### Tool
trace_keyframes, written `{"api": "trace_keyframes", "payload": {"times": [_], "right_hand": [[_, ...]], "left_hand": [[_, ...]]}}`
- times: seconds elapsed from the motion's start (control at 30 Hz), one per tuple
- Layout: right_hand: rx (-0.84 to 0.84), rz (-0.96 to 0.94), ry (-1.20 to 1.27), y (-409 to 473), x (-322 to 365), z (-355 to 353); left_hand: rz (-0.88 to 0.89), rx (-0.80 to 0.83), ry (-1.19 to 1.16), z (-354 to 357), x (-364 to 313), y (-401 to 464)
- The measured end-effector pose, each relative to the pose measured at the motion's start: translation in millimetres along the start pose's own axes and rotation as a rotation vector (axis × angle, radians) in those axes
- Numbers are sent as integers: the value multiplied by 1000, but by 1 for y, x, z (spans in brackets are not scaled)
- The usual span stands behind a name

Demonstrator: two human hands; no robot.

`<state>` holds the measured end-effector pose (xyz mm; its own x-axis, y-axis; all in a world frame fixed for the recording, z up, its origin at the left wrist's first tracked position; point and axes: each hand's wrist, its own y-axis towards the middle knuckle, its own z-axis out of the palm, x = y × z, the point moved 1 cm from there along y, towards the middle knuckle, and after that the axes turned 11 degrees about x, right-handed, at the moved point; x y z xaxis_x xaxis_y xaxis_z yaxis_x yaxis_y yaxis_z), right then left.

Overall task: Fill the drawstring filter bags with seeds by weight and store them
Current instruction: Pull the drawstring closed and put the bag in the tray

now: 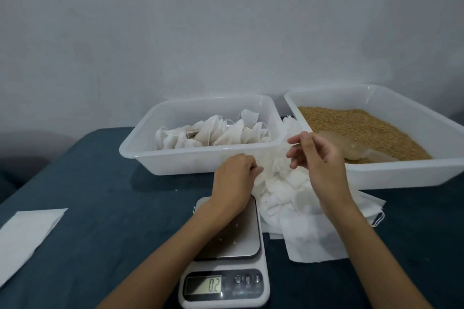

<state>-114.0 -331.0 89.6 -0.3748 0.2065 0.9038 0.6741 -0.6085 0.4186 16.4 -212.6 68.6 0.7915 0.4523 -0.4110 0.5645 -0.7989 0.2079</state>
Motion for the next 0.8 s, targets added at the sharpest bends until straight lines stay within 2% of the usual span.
{"api": "trace_keyframes", "payload": {"times": [0.13,0.27,0.43,0.5,0.67,0.8], "right_hand": [[77,-1,-42,-4,0,7],[213,-4,-95,-13,-2,22],[326,22,-132,-20,-12,39],[330,35,-135,-20,-16,40],[328,47,-157,-18,-22,36],[337,46,-171,-18,-25,37]], "left_hand": [[24,-89,-403,-24,11,-14],[19,-135,-693,-40,30,-30],[-49,-123,-772,-32,46,-36],[-45,-156,-642,-31,52,-33],[-82,-79,-73,-26,67,-33],[-140,-168,119,-32,72,-38]]}}
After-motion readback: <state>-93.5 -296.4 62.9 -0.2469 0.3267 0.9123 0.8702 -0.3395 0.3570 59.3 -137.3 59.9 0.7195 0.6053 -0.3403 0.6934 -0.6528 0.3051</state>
